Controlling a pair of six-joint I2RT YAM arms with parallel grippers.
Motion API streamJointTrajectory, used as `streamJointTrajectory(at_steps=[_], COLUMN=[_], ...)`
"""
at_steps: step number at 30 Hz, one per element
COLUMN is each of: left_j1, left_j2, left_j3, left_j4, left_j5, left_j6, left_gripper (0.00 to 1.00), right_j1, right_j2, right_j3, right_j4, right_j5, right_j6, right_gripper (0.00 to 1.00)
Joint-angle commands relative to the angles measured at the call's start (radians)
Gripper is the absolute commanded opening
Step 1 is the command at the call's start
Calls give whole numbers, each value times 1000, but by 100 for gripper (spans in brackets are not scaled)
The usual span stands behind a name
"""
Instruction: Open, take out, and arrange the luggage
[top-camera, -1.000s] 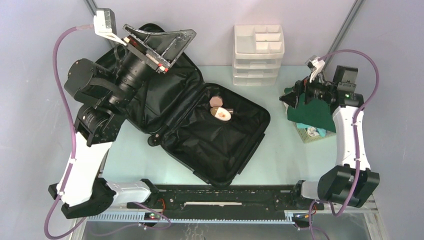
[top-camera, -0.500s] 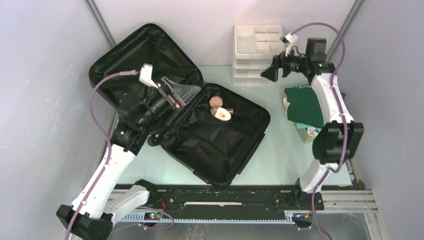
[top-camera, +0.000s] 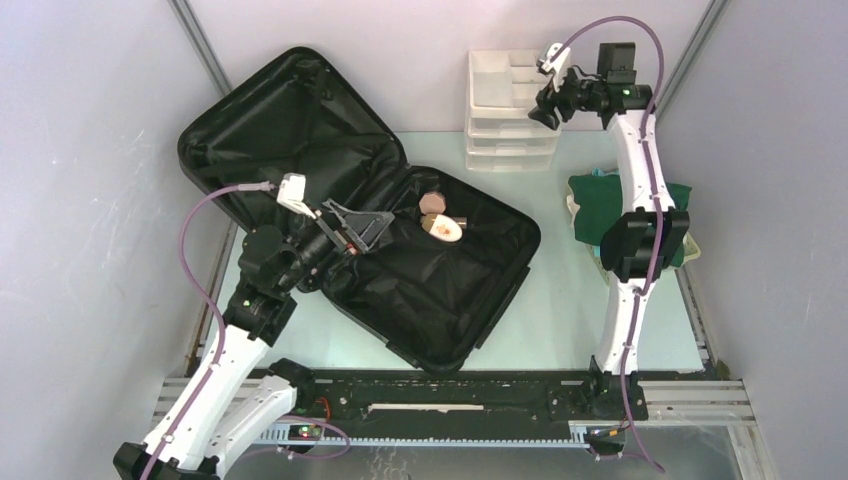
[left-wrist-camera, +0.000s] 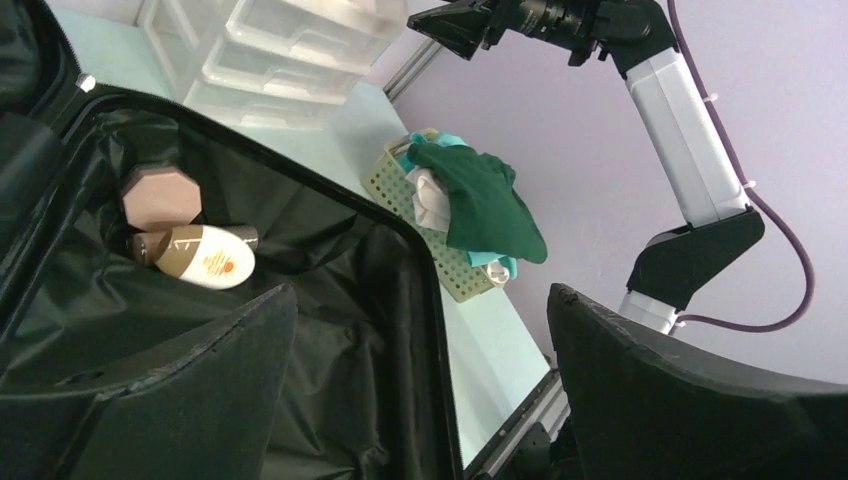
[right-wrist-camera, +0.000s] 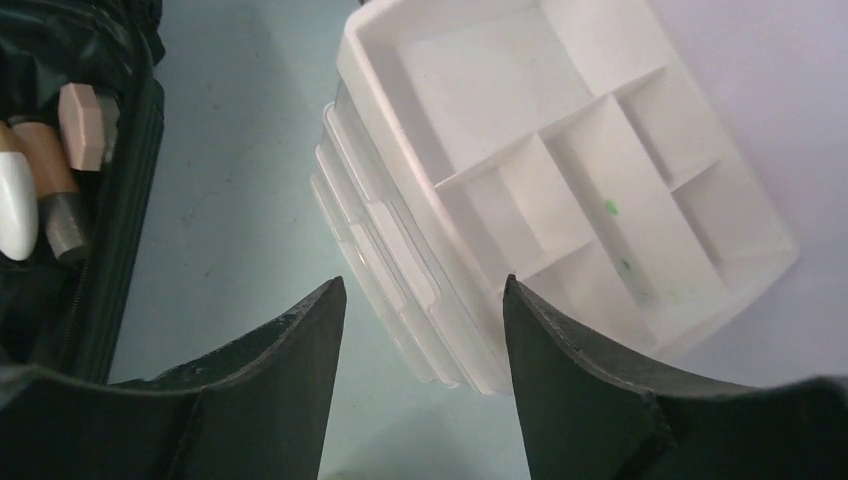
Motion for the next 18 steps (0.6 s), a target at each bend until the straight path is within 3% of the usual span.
streamJointTrajectory(at_steps=[1,13,18], left_j1=[6,6,5], left_j2=[1,38,71], left_j3=[-26,-37,-34], left_j4=[30,8,10], left_j5=[-26,-17,32], left_j6=[32,42,65], left_gripper=[99,96,92], right_j1=[23,68,80], right_j2=[44,187,206], right_j3=[42,98,121], right_j4=[74,188,133], right_j5=[29,123,127], right_j6=[-29,-85,-159], right_gripper=[67,63,47])
